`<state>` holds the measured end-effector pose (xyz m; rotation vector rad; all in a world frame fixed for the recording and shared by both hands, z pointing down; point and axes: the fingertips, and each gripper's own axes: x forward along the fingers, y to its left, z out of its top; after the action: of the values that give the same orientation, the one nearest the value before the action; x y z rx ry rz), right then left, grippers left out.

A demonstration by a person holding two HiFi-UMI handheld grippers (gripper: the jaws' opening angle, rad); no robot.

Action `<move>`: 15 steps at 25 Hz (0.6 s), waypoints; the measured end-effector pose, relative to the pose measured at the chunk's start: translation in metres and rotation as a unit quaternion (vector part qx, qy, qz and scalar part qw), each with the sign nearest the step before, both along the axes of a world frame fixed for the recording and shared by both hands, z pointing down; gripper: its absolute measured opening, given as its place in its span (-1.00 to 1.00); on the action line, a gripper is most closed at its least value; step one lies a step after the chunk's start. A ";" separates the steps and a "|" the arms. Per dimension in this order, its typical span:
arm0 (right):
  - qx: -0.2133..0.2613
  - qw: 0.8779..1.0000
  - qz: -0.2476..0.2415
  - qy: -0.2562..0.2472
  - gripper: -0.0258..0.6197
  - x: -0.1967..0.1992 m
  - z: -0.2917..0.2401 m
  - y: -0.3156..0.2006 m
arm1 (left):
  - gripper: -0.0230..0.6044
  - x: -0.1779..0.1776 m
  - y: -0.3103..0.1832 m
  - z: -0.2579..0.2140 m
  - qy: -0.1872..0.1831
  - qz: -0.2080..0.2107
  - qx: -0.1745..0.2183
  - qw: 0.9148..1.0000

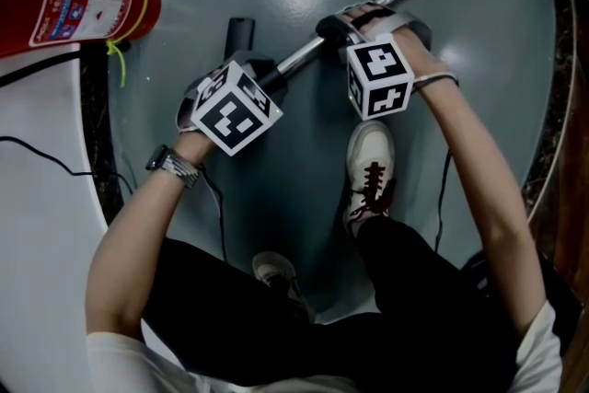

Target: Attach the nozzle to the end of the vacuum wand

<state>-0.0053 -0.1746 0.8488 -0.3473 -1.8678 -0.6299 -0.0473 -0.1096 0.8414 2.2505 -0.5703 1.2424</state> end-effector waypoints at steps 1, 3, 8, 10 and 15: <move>0.000 1.000 0.001 -0.002 -0.41 0.000 0.000 0.000 | -0.35 0.000 0.000 0.000 0.000 0.001 0.000 1.000; -0.003 1.000 0.008 -0.005 -0.41 0.000 0.001 0.000 | -0.35 0.001 0.000 0.001 0.000 0.002 -0.002 1.000; -0.009 1.000 0.016 -0.013 -0.39 0.000 0.001 -0.001 | -0.34 0.001 0.001 0.001 0.000 0.004 -0.002 1.000; -0.014 0.999 0.023 -0.022 -0.38 0.000 -0.001 -0.001 | -0.34 0.001 -0.002 -0.002 0.002 0.002 0.004 1.000; -0.039 0.997 0.052 -0.050 -0.38 0.000 -0.004 0.000 | -0.34 -0.001 0.001 -0.001 0.008 0.002 0.003 1.000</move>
<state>-0.0055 -0.1747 0.8446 -0.2710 -1.9972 -0.5138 -0.0479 -0.1089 0.8409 2.2667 -0.5650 1.2243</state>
